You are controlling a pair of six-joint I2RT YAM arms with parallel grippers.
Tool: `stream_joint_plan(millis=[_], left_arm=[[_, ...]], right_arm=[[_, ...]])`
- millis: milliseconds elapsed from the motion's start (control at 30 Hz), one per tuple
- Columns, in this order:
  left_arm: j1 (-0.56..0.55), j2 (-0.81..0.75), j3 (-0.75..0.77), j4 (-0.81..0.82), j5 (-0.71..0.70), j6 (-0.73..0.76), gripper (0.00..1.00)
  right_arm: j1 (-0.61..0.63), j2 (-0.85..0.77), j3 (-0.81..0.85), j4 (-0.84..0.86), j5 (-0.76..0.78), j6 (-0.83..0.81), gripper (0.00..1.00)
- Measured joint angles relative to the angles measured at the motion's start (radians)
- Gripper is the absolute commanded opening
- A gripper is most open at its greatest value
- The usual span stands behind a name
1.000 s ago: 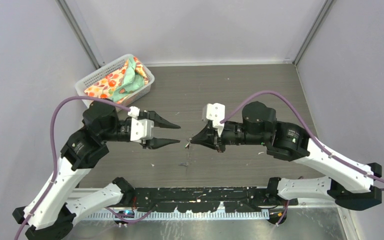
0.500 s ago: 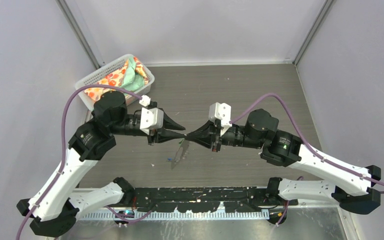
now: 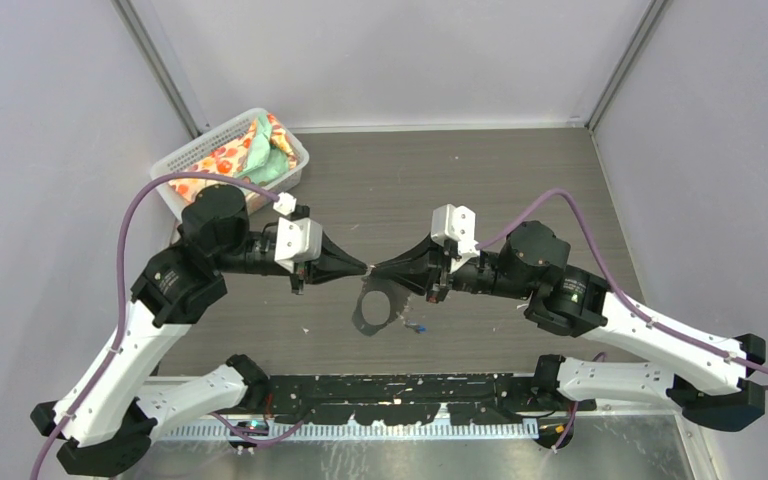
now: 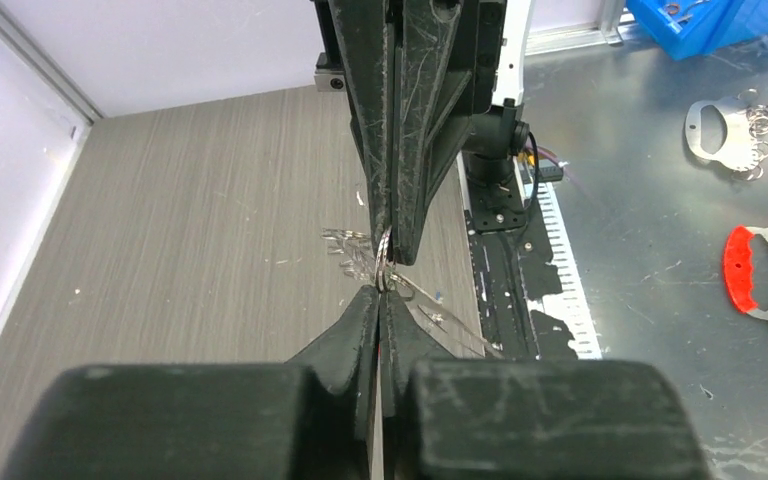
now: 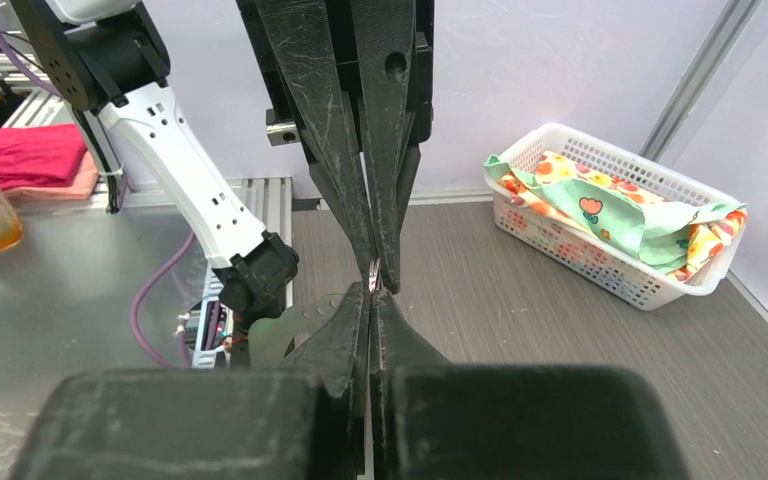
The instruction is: Put the keys on the keyring
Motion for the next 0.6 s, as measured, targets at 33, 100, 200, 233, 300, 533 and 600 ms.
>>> stream_joint_plan(millis=[33, 100, 200, 233, 300, 533, 600], left_arm=[[0.000, 0.000, 0.000, 0.004, 0.000, -0.009, 0.01], [0.000, 0.000, -0.004, 0.019, -0.001, -0.030, 0.01], [0.002, -0.001, -0.013, 0.045, -0.004, -0.071, 0.05], [0.002, -0.001, -0.014, 0.051, -0.004, -0.086, 0.05], [0.005, -0.001, -0.014, 0.058, 0.005, -0.101, 0.01], [0.007, -0.001, -0.014, 0.061, 0.024, -0.121, 0.00], [0.007, 0.000, -0.014, 0.071, 0.034, -0.121, 0.00]], right_arm=[[0.000, 0.000, 0.000, 0.001, -0.001, 0.000, 0.01], [0.000, 0.000, 0.000, 0.005, -0.003, 0.000, 0.01], [-0.001, 0.001, 0.004, 0.005, -0.002, 0.000, 0.01], [-0.001, 0.002, 0.006, 0.005, -0.002, 0.000, 0.01], [0.000, 0.002, 0.007, 0.005, -0.002, 0.000, 0.01], [0.000, 0.006, 0.025, -0.021, -0.001, 0.003, 0.27], [0.000, 0.019, 0.054, -0.054, 0.000, 0.004, 0.28]])
